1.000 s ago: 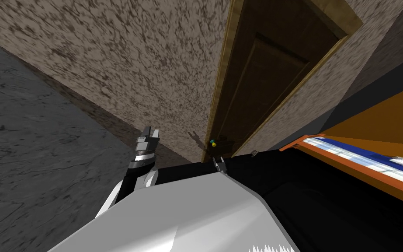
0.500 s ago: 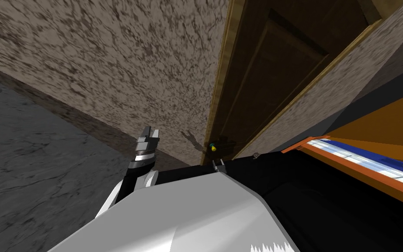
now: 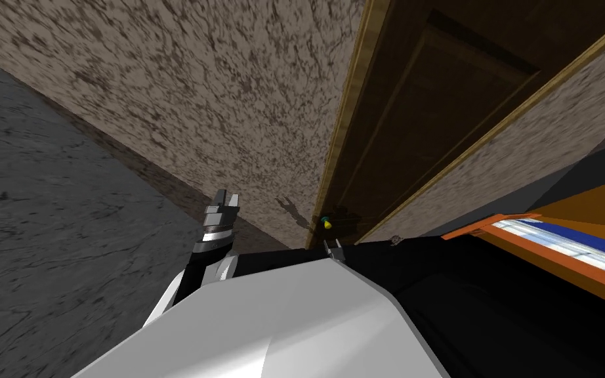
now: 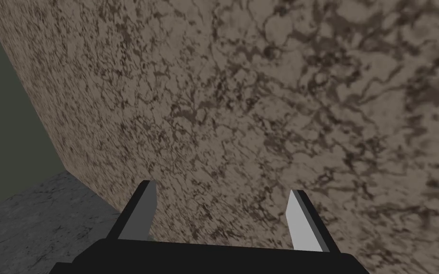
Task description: Pull the door open
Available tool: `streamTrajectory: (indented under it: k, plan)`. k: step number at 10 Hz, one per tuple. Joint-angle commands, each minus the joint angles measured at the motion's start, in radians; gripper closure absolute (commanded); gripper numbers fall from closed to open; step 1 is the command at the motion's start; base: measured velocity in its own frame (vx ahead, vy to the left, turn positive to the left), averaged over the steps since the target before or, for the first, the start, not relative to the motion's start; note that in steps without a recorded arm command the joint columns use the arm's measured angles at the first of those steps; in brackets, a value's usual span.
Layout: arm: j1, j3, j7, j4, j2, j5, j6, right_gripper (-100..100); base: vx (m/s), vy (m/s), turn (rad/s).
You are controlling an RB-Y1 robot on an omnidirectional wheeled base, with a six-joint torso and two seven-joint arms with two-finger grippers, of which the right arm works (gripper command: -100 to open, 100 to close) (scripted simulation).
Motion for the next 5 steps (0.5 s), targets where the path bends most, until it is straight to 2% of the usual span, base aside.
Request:
streamTrajectory:
  k: [1,4,5]
  plan:
    - [-0.027,-0.029,-0.023,0.040,-0.030,-0.019,-0.006,-100,0.064,0.123,0.158]
    - [-0.069,-0.077,-0.052,0.113,-0.071,-0.049,-0.022,-100,0.108,0.052,0.153]
    - [-0.069,-0.077,-0.052,0.113,-0.071,-0.049,-0.022,-100,0.060,0.003,0.041]
